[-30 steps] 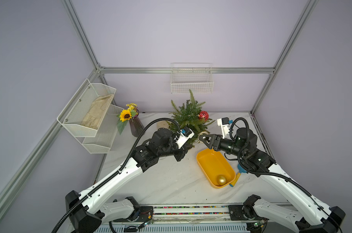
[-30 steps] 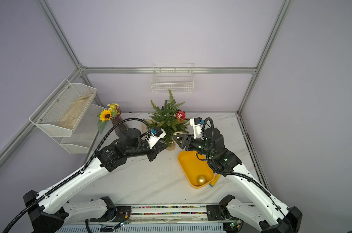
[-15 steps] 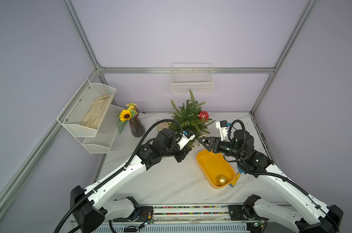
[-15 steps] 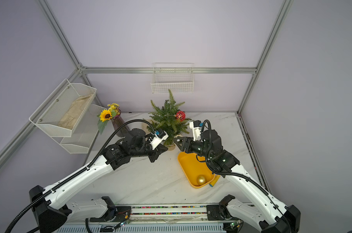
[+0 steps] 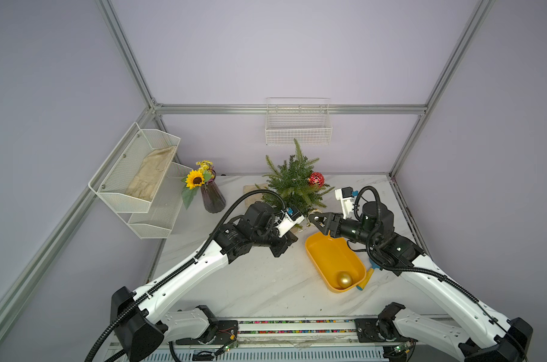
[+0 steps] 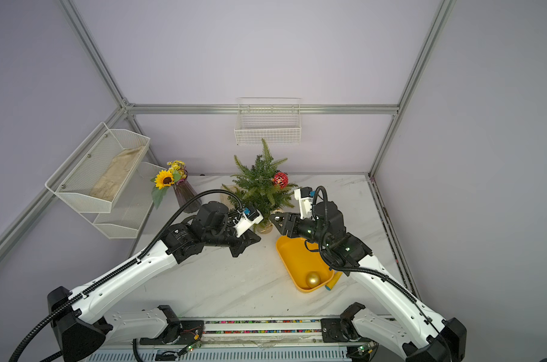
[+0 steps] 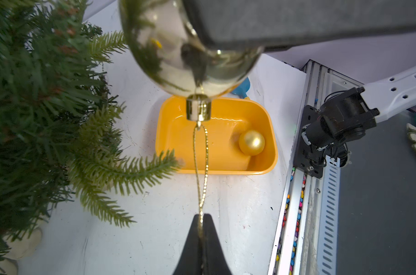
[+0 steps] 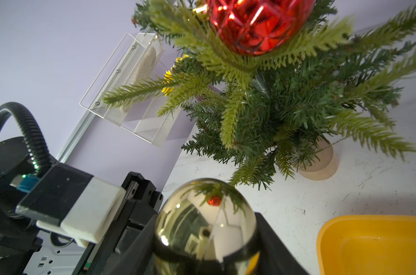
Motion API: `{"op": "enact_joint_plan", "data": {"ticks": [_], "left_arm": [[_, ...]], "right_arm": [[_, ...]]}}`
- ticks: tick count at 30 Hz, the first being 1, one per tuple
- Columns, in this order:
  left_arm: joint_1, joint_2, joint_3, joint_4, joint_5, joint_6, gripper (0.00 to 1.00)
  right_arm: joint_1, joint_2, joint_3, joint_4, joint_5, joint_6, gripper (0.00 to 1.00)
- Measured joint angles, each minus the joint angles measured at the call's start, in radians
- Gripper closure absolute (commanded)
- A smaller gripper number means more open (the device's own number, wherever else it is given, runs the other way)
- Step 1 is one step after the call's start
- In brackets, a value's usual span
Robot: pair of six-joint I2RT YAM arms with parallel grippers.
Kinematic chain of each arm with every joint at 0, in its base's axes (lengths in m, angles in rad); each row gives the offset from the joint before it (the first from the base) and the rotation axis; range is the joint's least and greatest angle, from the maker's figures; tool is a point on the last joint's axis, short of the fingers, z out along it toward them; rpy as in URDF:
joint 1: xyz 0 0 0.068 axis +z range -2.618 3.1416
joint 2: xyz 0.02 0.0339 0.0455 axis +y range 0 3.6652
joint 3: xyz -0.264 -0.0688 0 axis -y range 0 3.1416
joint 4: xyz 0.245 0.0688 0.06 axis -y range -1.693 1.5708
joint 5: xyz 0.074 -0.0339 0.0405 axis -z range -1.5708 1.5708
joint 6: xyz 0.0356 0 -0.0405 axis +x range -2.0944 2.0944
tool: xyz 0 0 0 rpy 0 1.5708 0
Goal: Decorate the small christmas tree with ornaments
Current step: Hang an ornament on the christmas tree.
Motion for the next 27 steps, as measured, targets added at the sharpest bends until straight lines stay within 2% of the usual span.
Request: {"op": "enact_joint_plan", "data": {"ticks": [12,27], "left_arm": [[-0.005,0.044,0.000,-0.035,0.060,0.000,1.00],[-0.005,0.045,0.000,-0.040,-0.018,-0.001,1.00]], "right_arm": [[0.000,0.000,0.000,0.000,-0.005,-0.002,0.64],[0.000,0.027,0.000,0.005,-0.005,-0.002,0.64]]}}
